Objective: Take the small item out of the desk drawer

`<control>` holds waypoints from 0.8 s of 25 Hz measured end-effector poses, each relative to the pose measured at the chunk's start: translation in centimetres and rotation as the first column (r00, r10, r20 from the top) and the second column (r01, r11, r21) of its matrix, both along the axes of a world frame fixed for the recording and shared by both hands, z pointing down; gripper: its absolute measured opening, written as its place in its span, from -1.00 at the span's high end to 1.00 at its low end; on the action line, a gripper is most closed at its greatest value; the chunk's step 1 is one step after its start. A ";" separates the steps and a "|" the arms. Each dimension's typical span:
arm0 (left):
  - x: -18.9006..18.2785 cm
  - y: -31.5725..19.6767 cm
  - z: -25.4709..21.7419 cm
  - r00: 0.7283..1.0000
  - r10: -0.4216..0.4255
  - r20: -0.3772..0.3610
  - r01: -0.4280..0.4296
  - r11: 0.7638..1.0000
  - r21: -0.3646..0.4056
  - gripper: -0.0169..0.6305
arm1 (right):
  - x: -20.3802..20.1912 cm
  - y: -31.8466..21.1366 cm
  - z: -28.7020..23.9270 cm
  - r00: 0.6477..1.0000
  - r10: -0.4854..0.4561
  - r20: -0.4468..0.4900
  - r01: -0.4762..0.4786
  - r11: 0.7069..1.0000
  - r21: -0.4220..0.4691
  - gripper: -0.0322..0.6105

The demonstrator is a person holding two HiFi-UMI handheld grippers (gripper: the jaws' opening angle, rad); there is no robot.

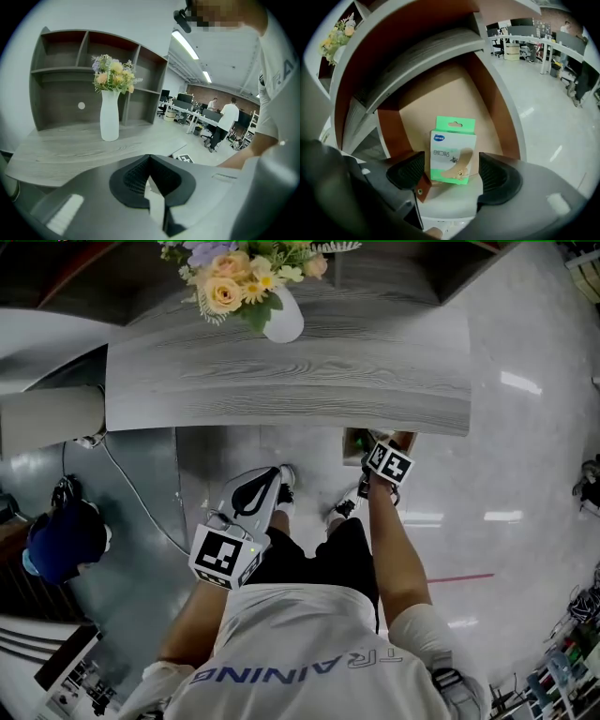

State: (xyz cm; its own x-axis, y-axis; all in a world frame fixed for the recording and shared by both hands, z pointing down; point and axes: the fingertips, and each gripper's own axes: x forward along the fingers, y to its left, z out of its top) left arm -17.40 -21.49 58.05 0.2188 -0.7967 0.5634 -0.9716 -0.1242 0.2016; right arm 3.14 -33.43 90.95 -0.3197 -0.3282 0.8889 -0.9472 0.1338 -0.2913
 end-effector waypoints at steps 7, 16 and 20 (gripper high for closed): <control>-2.3 0.7 0.1 0.999 -0.033 0.021 0.033 0.999 -0.011 0.97 | -0.6 -0.5 1.4 1.000 -0.008 0.001 0.008 1.000 -0.028 -0.16; -2.7 1.2 -1.1 0.999 -0.034 0.019 0.034 0.999 0.007 0.97 | -0.5 0.5 -1.9 1.000 -0.017 0.012 0.017 0.999 0.043 -0.11; -1.8 0.4 -3.0 1.000 0.012 0.008 -0.013 0.999 0.047 0.97 | 0.3 2.2 -6.1 0.999 -0.009 0.046 0.004 0.996 0.093 -0.11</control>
